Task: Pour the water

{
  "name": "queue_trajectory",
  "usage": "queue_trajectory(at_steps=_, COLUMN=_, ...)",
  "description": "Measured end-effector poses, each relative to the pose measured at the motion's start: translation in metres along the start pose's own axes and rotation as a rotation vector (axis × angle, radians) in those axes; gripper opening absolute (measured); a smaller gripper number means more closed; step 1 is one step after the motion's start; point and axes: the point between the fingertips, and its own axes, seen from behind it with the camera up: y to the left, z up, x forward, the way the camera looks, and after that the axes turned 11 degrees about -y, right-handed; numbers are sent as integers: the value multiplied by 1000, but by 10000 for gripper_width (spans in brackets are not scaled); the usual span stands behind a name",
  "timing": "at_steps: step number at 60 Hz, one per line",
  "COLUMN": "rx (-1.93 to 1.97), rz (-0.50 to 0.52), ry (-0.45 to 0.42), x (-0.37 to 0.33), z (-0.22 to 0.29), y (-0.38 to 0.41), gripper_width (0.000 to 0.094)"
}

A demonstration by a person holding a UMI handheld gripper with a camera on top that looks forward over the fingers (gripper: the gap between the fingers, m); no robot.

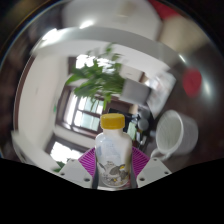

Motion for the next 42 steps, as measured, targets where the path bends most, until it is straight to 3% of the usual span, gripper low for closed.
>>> queue_trajectory(at_steps=4, rx=-310, rz=58, ry=-12, x=2, z=25, y=14, gripper_width=446)
queue_trajectory(at_steps=6, rx=-438, rz=41, ry=-10, x=-5, z=23, y=14, gripper_width=445)
queue_trajectory(at_steps=12, rx=-800, rz=48, ry=-85, x=4, z=80, y=20, gripper_width=459)
queue_trajectory(at_steps=21, rx=-1196, rz=-91, ry=-191, x=-10, z=138, y=-9, gripper_width=468)
queue_trajectory(at_steps=31, rx=-1371, rz=-287, ry=-235, x=-24, z=200, y=-76, gripper_width=467)
queue_trajectory(at_steps=42, rx=-1318, rz=-303, ry=-218, x=-25, z=194, y=-141, gripper_width=468)
